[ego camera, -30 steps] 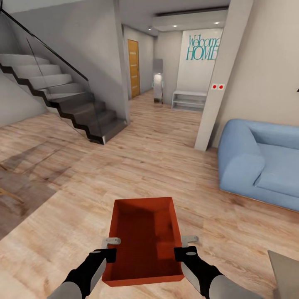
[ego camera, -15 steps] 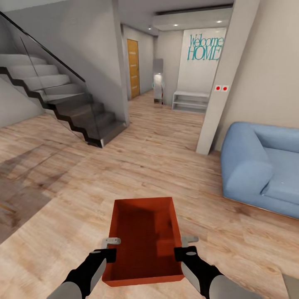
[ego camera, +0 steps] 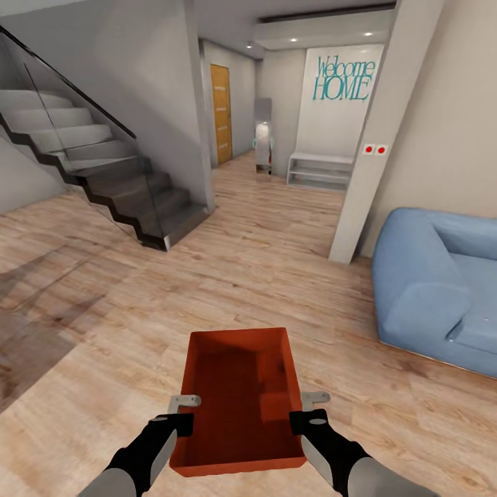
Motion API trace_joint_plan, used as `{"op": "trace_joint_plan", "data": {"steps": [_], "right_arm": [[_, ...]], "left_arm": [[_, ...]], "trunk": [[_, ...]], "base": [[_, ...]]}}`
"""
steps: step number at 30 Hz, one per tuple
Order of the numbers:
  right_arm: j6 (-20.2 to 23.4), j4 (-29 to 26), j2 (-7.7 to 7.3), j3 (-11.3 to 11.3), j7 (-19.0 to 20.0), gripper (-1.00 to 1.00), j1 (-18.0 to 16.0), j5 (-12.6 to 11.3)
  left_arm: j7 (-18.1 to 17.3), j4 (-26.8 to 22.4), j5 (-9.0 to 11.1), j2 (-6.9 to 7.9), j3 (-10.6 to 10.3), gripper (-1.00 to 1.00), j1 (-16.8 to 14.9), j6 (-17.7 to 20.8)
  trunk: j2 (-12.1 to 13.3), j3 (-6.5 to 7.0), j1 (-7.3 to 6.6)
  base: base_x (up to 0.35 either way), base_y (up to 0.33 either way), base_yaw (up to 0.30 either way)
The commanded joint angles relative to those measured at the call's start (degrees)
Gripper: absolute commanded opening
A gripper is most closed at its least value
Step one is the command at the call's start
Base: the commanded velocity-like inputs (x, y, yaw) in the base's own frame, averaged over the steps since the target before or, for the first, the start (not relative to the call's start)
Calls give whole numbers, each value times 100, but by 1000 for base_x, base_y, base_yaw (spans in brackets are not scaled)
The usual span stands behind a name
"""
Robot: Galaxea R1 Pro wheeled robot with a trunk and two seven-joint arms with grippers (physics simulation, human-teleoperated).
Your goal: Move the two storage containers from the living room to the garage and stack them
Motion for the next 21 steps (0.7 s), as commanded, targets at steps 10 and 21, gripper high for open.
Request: {"op": "trace_joint_plan", "data": {"steps": [10,21], "right_arm": [[42,71,-61,46,-91,-100,-4,-13],[42,71,-61,48,-91,-100,-4,-13]], "left_arm": [[70,-25,-164,-1,32,-100,-2,47],[70,-25,-164,0,32,-100,-3,47]], "trunk": [[-5,-6,4],[-5,-6,4]], "base": [[323,0,0],[323,0,0]]}}
